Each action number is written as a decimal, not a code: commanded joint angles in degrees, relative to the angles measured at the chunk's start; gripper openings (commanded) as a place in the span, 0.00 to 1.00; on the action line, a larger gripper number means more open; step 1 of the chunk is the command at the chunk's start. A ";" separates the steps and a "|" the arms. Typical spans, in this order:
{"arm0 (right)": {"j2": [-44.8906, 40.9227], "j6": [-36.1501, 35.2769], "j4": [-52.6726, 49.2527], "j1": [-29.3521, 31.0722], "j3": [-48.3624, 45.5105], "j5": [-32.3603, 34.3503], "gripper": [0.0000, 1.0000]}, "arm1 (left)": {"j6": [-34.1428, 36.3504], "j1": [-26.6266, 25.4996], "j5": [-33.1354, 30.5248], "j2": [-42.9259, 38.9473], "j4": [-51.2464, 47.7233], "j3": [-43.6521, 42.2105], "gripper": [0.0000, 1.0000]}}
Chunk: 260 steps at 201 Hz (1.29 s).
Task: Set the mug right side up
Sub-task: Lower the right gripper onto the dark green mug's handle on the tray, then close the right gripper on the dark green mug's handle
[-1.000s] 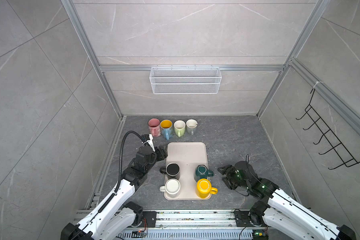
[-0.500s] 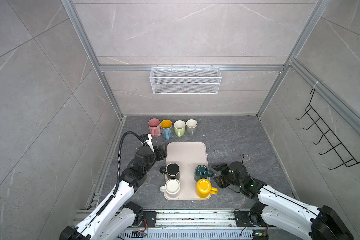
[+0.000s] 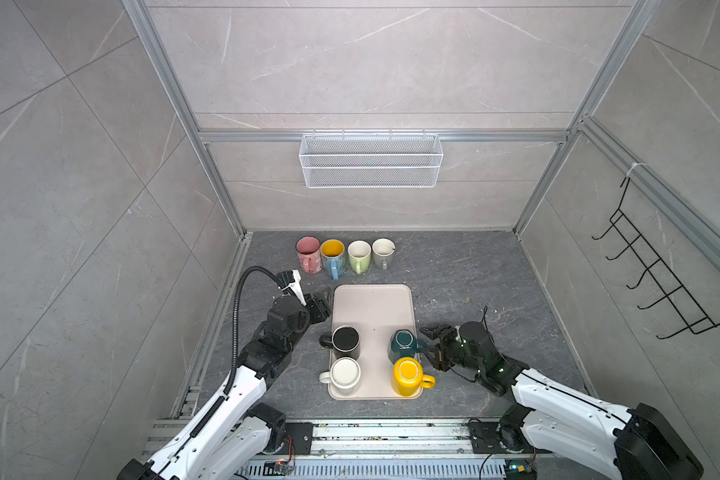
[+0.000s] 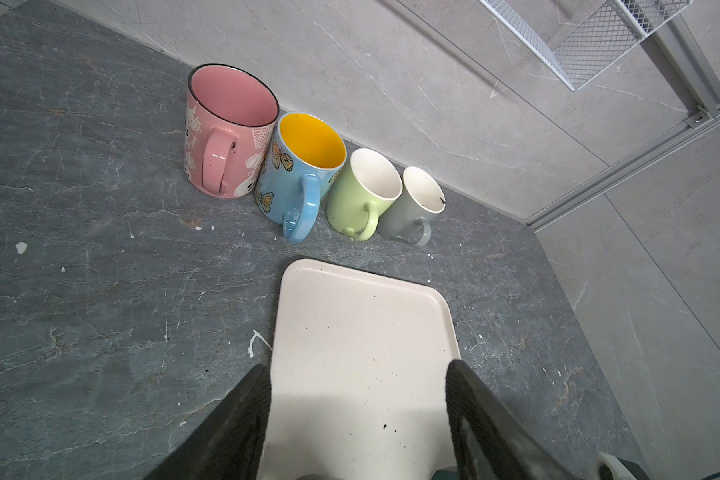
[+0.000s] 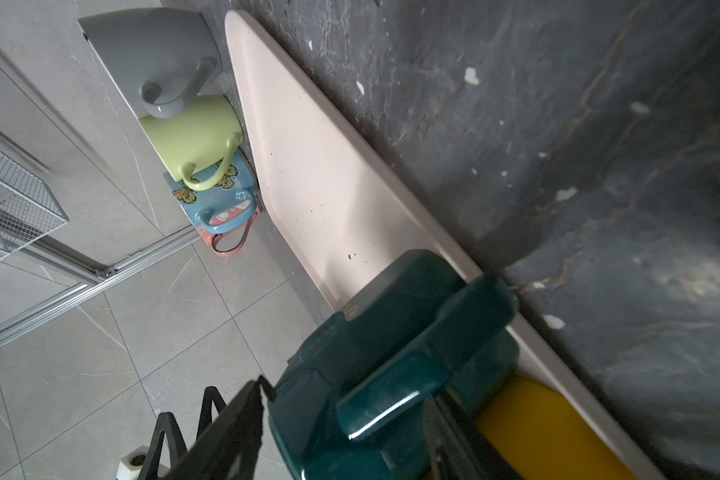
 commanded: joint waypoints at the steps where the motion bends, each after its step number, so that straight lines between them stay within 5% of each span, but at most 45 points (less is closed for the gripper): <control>1: 1.03 0.17 2.77 -0.17 -0.66 0.55 0.62 | -0.60 0.23 -1.04 -1.10 1.17 0.18 0.69; 260: 15.31 -1.05 17.60 -2.75 0.89 -3.98 0.37 | 1.23 0.22 -3.02 -2.29 -0.94 0.86 0.69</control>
